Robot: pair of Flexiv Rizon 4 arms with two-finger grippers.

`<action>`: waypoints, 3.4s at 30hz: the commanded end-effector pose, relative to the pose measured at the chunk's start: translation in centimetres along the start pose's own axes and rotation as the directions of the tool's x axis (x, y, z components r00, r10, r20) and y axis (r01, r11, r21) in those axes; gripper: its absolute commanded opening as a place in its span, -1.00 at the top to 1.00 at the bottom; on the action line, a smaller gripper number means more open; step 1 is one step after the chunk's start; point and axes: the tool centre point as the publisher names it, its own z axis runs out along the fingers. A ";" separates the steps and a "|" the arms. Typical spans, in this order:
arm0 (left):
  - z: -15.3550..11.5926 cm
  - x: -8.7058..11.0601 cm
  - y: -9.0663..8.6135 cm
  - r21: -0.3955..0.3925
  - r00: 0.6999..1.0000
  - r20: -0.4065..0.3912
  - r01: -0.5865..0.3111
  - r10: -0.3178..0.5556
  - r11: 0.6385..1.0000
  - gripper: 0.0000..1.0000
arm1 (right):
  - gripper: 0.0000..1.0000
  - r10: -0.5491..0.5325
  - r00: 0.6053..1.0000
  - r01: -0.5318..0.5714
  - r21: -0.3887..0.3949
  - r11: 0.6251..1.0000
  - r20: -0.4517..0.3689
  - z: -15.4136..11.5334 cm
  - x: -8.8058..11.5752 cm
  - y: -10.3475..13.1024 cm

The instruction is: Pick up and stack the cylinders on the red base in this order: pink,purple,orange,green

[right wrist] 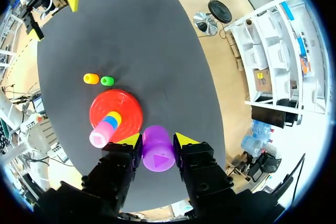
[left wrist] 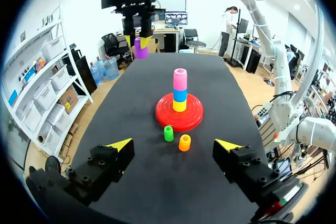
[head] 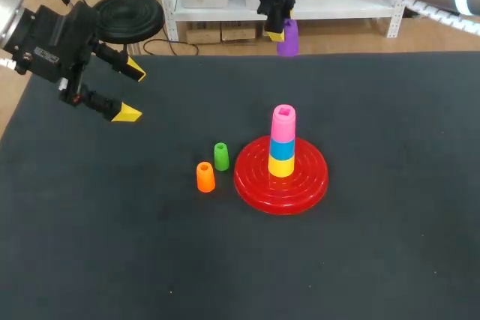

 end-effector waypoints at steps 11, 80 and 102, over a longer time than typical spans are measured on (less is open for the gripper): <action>0.0 0.0 -0.1 -0.003 1.000 0.000 -0.001 0.001 1.000 -1.00 | 1.00 -0.033 0.992 0.030 0.028 0.999 0.120 -1.1 2.2 4.4; 0.0 0.0 -0.1 -0.003 1.000 0.000 -0.001 0.001 1.000 -1.00 | 1.00 -0.106 0.993 0.113 -0.200 0.973 0.045 3.2 2.1 9.9; 0.0 0.0 -0.1 -0.003 1.000 0.000 -0.001 0.001 1.000 -1.00 | 1.00 -0.076 0.997 0.080 -0.156 0.985 0.027 3.3 2.6 9.9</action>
